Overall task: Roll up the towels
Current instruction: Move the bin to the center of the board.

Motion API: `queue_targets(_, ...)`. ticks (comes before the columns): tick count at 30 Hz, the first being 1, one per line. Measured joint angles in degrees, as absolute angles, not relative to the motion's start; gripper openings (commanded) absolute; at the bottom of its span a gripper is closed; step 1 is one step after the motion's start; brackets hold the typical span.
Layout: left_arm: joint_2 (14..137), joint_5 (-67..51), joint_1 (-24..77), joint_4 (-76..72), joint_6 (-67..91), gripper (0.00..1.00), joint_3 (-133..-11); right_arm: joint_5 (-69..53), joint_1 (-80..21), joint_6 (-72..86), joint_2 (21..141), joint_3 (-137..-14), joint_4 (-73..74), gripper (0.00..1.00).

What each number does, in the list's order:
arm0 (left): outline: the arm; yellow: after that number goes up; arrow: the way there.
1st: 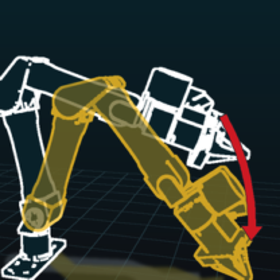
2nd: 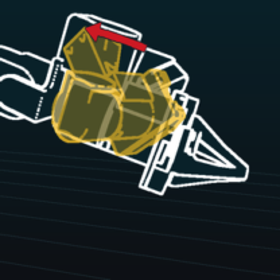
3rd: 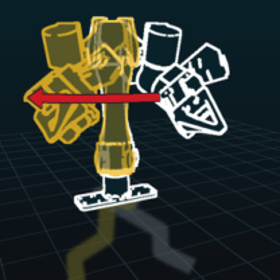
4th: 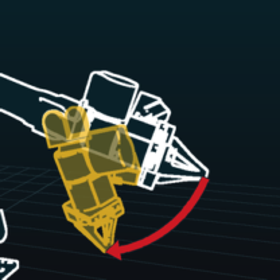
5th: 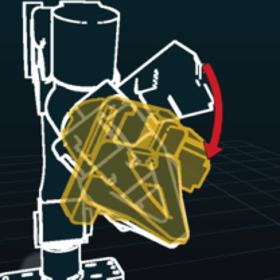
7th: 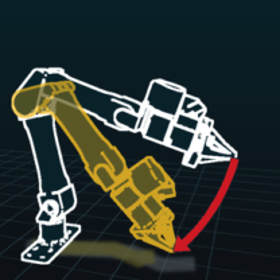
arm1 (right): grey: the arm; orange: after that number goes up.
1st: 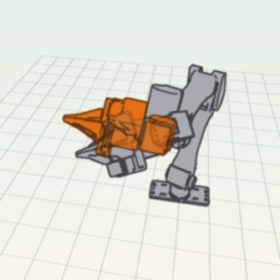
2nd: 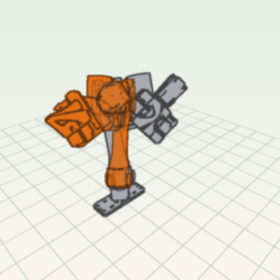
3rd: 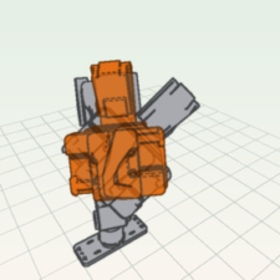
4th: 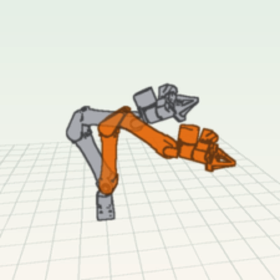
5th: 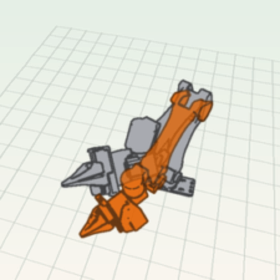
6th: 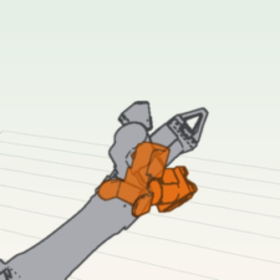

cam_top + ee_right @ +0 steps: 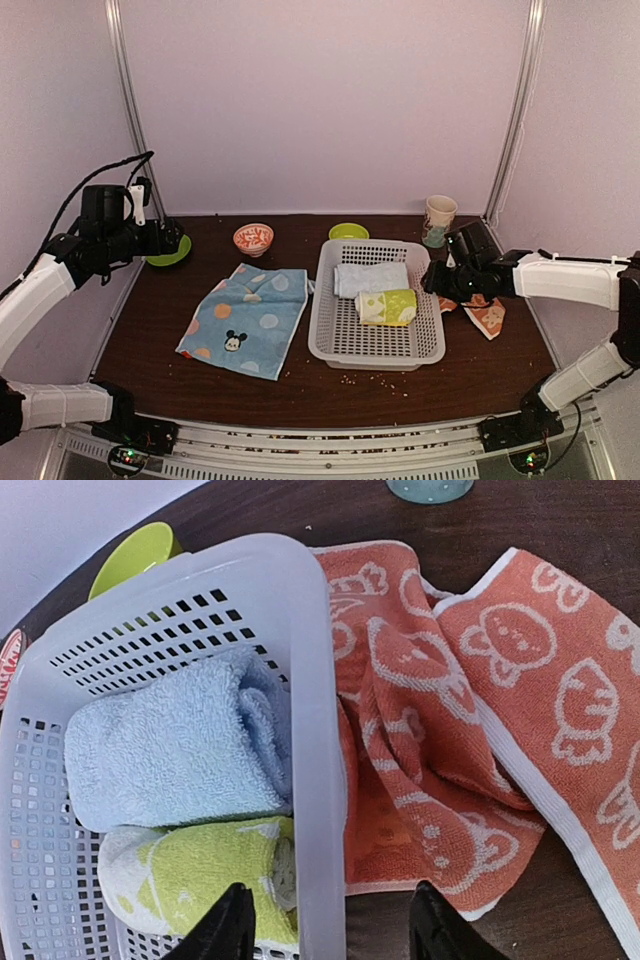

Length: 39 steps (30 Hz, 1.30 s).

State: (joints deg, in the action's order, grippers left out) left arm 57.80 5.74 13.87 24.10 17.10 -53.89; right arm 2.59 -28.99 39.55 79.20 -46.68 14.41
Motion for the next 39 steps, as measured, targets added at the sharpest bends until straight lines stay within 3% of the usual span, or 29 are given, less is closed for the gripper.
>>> queue_targets(16, 57.8, 4.6, 13.9, 24.2, 17.4, 0.96, -53.9, -0.9, -29.2, 39.8, 81.7, -47.0, 15.1, 0.0)
queue_targets(29, 57.5, 4.3, 13.9, 24.5, 17.4, 0.96, -53.9, -1.4, -28.6, 37.4, 74.0, -51.5, 25.8, 0.0)
queue_targets(39, 56.8, 3.0, 13.9, 24.6, 17.5, 0.96, -53.9, -2.7, -18.1, 35.5, 65.0, -55.9, 34.7, 0.0)
